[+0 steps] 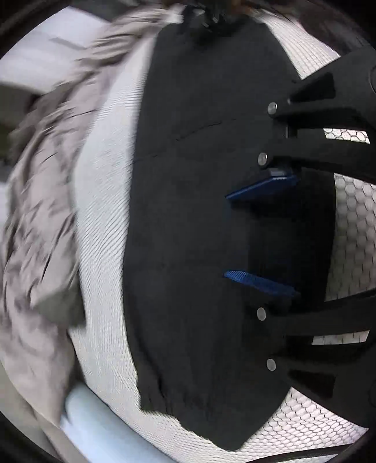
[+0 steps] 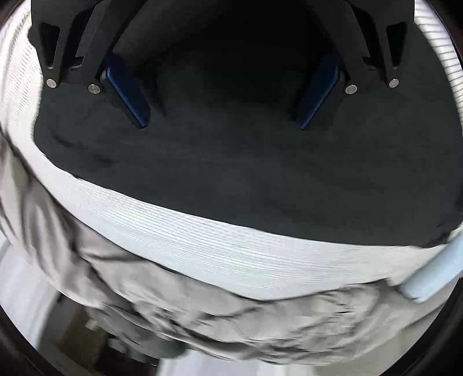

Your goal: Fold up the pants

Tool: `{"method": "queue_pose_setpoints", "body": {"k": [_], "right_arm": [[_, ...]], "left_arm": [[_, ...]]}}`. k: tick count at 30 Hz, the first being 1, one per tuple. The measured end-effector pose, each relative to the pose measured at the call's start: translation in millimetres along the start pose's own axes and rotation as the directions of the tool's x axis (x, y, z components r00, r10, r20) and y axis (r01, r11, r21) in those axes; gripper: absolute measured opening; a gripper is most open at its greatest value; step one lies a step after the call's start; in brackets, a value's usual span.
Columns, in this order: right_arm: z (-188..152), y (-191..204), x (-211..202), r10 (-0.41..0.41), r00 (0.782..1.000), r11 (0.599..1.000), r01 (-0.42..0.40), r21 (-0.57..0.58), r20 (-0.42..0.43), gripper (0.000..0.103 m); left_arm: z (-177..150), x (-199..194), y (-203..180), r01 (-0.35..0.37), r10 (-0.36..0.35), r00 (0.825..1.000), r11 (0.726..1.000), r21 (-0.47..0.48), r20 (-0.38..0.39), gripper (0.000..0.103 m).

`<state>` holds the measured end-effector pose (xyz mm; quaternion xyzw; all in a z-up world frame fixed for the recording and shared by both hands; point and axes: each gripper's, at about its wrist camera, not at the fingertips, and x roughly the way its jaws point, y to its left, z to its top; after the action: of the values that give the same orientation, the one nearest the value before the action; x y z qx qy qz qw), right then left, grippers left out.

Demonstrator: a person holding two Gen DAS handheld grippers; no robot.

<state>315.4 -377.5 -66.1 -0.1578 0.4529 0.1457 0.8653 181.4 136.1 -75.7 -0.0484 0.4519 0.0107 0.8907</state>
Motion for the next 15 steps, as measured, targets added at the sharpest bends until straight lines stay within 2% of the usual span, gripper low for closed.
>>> {"method": "queue_pose_setpoints", "body": {"k": [1,2,3,4,6,8,10,12,13,14,15], "right_arm": [[0,10,-2,0.028,1.000,0.999,-0.028,-0.019,-0.001,0.103],[-3,22,-3,0.063,0.998,0.997,-0.063,-0.053,-0.015,0.103],[-6,33,-2,0.080,0.996,0.993,-0.083,-0.089,-0.032,0.102],[-14,44,0,0.069,0.996,0.986,-0.077,-0.149,-0.059,0.102],[-26,45,-3,0.029,0.998,0.977,-0.040,-0.210,-0.052,0.102],[-40,22,-12,0.020,0.999,0.978,-0.030,-0.206,-0.049,0.102],[-56,-15,-16,-0.040,0.997,0.987,0.031,-0.156,-0.060,0.102],[-78,-70,-18,-0.132,0.988,0.990,0.128,-0.053,-0.084,0.102],[-87,-92,-21,-0.156,0.984,0.988,0.157,-0.002,-0.088,0.101],[-97,-115,-27,-0.147,0.986,0.987,0.151,0.062,-0.076,0.102],[-107,-135,-33,-0.181,0.982,0.977,0.187,0.101,-0.062,0.102]], "left_arm": [[-4,3,-11,-0.048,0.049,0.999,0.996,0.070,-0.011,0.053],[-8,3,-19,-0.066,0.067,0.998,0.992,0.106,-0.008,0.054],[-13,1,-22,-0.063,0.064,0.998,0.990,0.130,-0.004,0.057],[-18,-1,-22,-0.045,0.047,0.999,0.990,0.133,-0.009,0.060],[-24,0,-21,-0.009,0.012,1.000,0.991,0.132,-0.023,0.064],[-24,-3,-18,-0.002,0.005,1.000,0.992,0.126,-0.026,0.066],[-23,-2,-18,-0.009,0.013,0.999,0.993,0.120,-0.038,0.068],[-17,-2,-19,-0.010,0.015,0.999,0.995,0.102,-0.049,0.069],[-15,-4,-21,-0.012,0.016,0.999,0.996,0.093,-0.045,0.069],[-6,-1,-22,-0.007,0.011,0.999,0.996,0.086,-0.042,0.069],[1,-4,-29,0.016,-0.013,0.999,0.997,0.078,-0.035,0.069]]}}
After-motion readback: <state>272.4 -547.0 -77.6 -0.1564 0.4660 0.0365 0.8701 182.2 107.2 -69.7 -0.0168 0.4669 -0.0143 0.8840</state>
